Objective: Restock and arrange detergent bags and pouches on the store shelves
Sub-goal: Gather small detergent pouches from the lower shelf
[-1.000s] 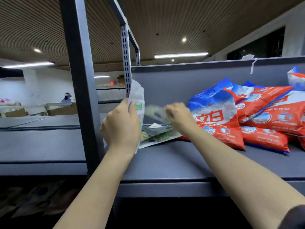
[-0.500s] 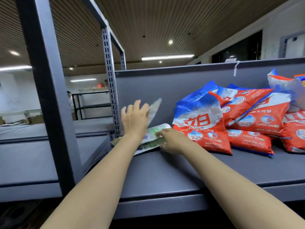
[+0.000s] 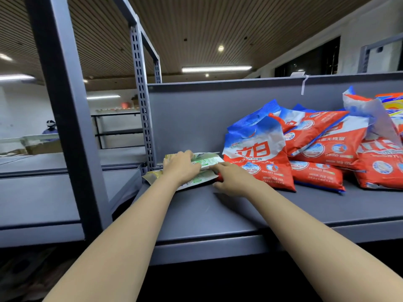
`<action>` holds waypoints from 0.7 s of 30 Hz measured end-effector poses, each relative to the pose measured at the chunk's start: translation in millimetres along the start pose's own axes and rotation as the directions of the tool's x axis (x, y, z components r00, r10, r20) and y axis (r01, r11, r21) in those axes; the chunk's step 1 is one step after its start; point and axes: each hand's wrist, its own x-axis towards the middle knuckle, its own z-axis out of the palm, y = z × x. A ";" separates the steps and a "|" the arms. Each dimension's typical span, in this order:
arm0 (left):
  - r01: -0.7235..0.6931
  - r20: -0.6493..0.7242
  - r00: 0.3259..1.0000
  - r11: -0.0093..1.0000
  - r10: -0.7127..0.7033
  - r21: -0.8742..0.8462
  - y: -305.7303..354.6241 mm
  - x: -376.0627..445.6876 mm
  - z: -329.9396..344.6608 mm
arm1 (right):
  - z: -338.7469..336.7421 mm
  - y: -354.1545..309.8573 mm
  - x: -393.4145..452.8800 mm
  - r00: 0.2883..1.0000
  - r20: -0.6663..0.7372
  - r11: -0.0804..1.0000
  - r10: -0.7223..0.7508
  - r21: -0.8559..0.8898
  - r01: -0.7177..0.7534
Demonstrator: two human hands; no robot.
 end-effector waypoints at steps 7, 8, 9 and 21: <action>0.110 -0.075 0.992 0.992 -0.106 0.058 -10.0 -44.5 -25.1 | -4.7 -16.1 -24.5 0.999 -0.053 1.000 0.007 0.025 -0.006; 0.110 -0.087 0.991 0.992 -0.104 0.058 -10.3 -52.4 -28.2 | -5.4 -18.3 -29.4 0.997 -0.072 1.000 0.009 0.028 -0.007; 0.106 -0.099 0.990 0.993 -0.101 0.054 -10.2 -61.0 -31.0 | -5.7 -20.2 -35.6 0.995 -0.096 0.999 0.011 0.031 -0.008; -0.020 -0.196 0.981 0.995 0.000 -0.098 -11.7 -191.8 -51.6 | 2.4 -55.8 -125.2 0.969 -0.247 0.993 -0.017 0.108 0.045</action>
